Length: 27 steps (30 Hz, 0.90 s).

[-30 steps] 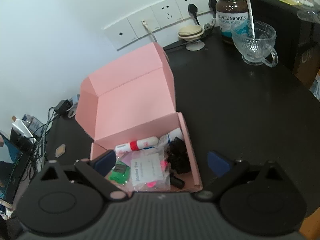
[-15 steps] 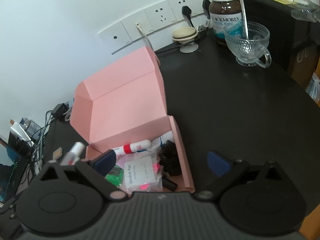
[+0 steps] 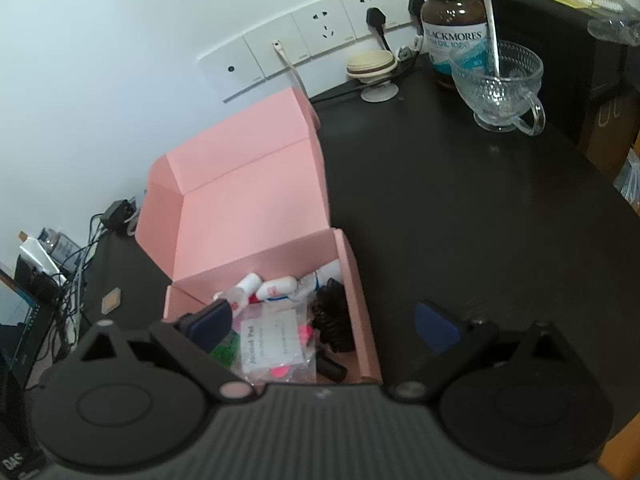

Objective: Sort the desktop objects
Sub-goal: 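Lower the clear tube into the pink box with the left gripper, then open the left gripper to release the clear tube in the box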

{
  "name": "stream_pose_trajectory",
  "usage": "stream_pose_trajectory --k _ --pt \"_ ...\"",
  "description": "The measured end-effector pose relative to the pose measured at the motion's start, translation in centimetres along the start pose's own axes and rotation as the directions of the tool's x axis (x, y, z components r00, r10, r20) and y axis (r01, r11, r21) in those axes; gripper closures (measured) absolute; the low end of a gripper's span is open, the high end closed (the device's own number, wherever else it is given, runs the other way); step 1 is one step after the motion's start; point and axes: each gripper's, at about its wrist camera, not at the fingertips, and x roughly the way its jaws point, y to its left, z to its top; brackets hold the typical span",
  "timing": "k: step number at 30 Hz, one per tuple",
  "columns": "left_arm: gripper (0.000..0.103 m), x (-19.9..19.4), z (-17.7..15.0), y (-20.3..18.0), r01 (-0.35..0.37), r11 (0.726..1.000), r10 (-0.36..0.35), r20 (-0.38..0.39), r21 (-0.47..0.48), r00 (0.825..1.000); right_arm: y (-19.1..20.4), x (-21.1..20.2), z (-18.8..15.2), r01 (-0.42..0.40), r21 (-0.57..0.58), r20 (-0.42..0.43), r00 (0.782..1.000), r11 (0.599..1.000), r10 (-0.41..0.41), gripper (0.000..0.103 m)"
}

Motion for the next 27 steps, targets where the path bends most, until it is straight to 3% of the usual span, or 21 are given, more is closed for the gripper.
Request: stream_pose_trajectory --k 6,12,18,20,21,22,27 --pt "0.086 1.3 -0.8 0.2 -0.003 1.000 0.002 -0.055 -0.020 0.999 -0.3 0.2 0.1 0.002 0.002 -0.005 1.000 1.000 -0.002 0.005" --pt "0.084 1.6 -0.9 -0.4 -0.013 1.000 0.015 -0.064 0.028 0.998 -0.5 0.5 0.2 0.005 0.005 -0.015 1.000 1.000 -0.005 0.005" --pt "0.074 1.3 -0.9 -0.2 0.046 0.999 -0.044 -0.073 0.027 0.996 -0.1 0.7 0.3 0.000 0.001 -0.014 1.000 1.000 0.000 0.005" --pt "0.051 0.9 -0.7 -0.1 0.056 0.998 -0.055 -0.057 0.020 0.997 0.0 0.7 0.3 0.000 -0.002 -0.015 1.000 1.000 0.000 0.005" --pt "0.018 0.6 -0.7 -0.1 0.052 0.998 -0.051 -0.044 0.018 0.998 0.1 0.7 0.3 0.000 -0.003 -0.016 1.000 1.000 0.000 0.005" --pt "0.010 0.2 -0.8 -0.1 0.047 0.999 -0.046 -0.019 0.016 0.999 0.2 0.7 0.2 0.001 -0.004 -0.015 1.000 1.000 -0.001 0.005" --pt "0.006 -2.1 -0.9 1.0 0.050 0.999 -0.050 0.037 -0.020 0.998 0.5 0.5 0.2 0.000 -0.012 -0.006 1.000 1.000 0.000 0.005"
